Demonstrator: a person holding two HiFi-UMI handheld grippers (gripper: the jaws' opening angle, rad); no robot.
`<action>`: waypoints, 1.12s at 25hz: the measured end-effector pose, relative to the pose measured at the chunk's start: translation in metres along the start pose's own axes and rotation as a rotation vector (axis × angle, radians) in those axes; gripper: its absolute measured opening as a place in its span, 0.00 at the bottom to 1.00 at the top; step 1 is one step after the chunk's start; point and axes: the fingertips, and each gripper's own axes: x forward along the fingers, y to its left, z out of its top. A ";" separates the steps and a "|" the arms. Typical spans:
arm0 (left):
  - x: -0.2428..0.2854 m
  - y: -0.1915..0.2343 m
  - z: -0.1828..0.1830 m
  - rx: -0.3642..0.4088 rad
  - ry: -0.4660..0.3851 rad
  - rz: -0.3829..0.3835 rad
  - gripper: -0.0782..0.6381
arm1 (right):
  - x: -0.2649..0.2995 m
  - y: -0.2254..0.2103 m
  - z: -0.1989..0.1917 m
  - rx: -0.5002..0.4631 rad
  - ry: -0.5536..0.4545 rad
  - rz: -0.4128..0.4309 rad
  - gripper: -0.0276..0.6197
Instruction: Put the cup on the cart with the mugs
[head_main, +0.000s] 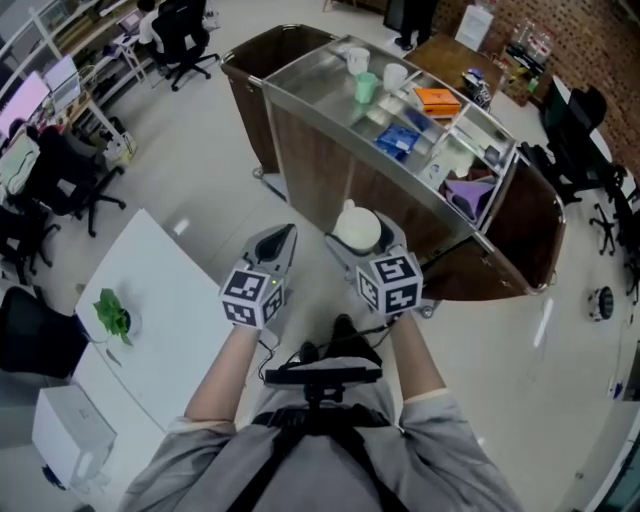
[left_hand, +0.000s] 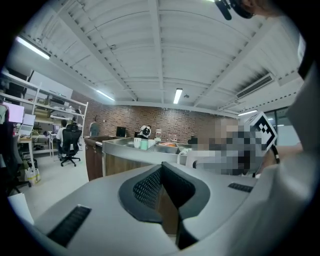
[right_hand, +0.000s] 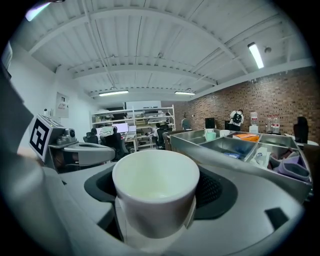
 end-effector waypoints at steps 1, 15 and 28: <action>0.006 0.003 0.002 -0.003 0.000 -0.001 0.11 | 0.005 -0.005 0.004 -0.003 0.002 0.001 0.73; 0.112 0.071 0.047 -0.033 -0.025 0.159 0.11 | 0.101 -0.065 0.087 -0.020 -0.032 0.210 0.73; 0.187 0.151 0.114 -0.003 -0.065 0.300 0.11 | 0.229 -0.125 0.191 -0.096 -0.097 0.254 0.73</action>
